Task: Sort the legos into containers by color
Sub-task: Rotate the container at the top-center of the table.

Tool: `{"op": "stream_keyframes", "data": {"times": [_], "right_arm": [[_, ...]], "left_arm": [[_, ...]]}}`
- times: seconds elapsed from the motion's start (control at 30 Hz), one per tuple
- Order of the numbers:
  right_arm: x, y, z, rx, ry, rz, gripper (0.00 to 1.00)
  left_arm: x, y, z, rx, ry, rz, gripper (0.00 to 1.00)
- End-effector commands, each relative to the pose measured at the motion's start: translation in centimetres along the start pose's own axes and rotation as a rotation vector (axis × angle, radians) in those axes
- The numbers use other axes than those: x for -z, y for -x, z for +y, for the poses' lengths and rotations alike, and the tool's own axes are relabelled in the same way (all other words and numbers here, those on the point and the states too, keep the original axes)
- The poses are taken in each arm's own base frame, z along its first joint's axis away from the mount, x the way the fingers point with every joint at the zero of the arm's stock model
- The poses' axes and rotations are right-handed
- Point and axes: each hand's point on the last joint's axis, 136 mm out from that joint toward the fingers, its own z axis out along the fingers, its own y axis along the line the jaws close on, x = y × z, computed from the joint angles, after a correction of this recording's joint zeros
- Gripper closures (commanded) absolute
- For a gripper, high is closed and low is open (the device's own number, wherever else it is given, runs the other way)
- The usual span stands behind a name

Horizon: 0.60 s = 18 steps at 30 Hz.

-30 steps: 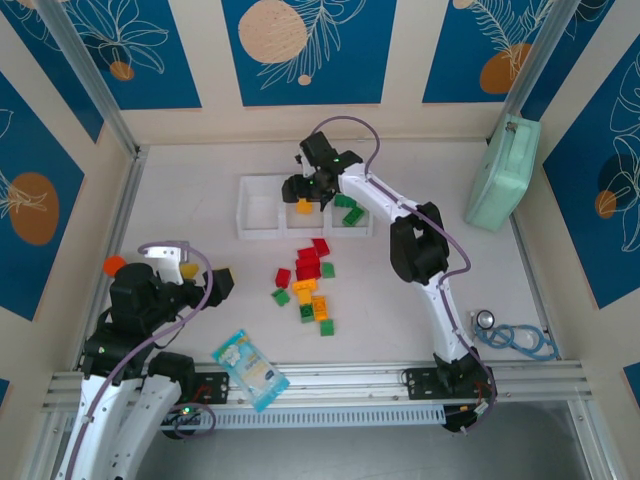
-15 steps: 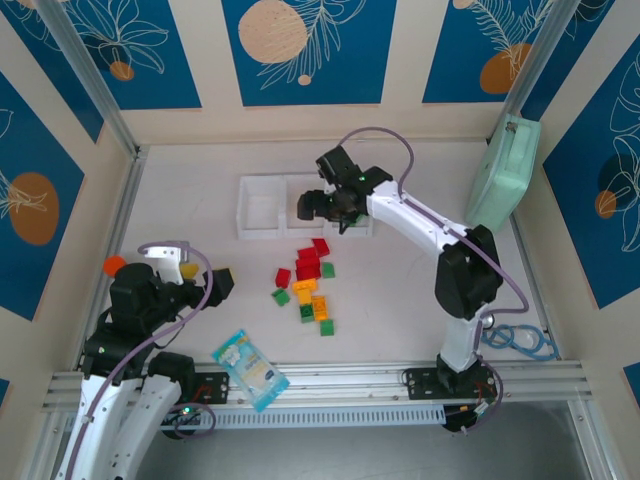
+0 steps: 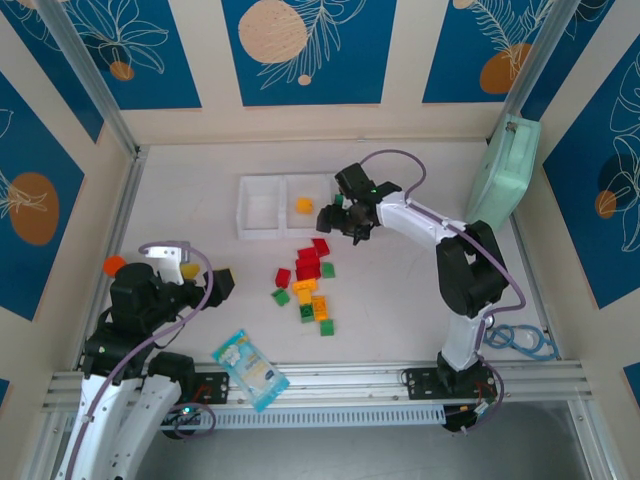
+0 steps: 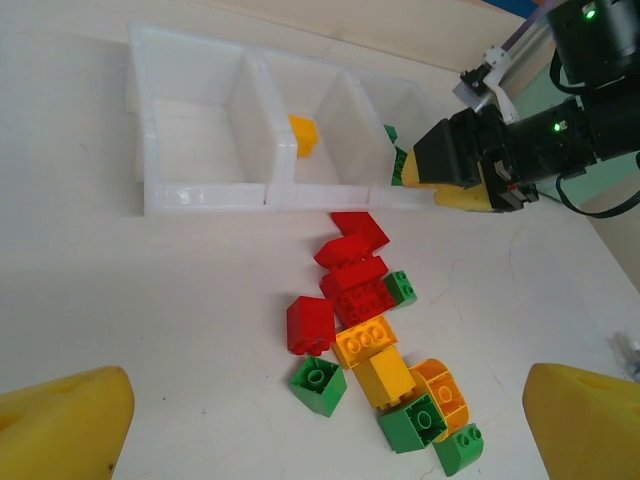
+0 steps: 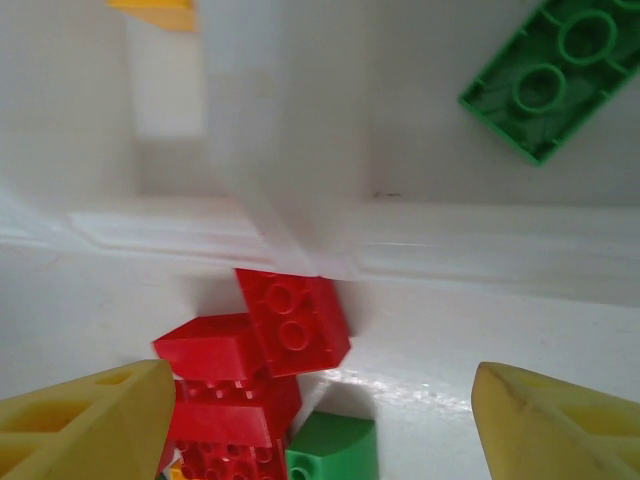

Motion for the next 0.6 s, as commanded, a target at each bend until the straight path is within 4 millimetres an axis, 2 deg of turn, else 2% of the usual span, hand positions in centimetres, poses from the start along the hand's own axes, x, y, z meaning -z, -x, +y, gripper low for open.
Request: {"op": "stream_keyframes", "data": {"times": [0.0, 0.3, 0.57], "right_arm": [[-1.6, -0.9, 0.3, -0.034, 0.065, 0.052, 0.21], [-4.3, 0.4, 0.2, -0.014, 0.130, 0.068, 0.18], [-4.9, 3.0, 1.4, 0.036, 0.185, 0.058, 0.17]], "left_arm": [[-0.2, 0.1, -0.3, -0.012, -0.018, 0.001, 0.01], [-0.5, -0.1, -0.1, -0.006, -0.010, 0.016, 0.01], [-0.6, -0.1, 0.1, -0.004, 0.002, 0.016, 0.01]]}}
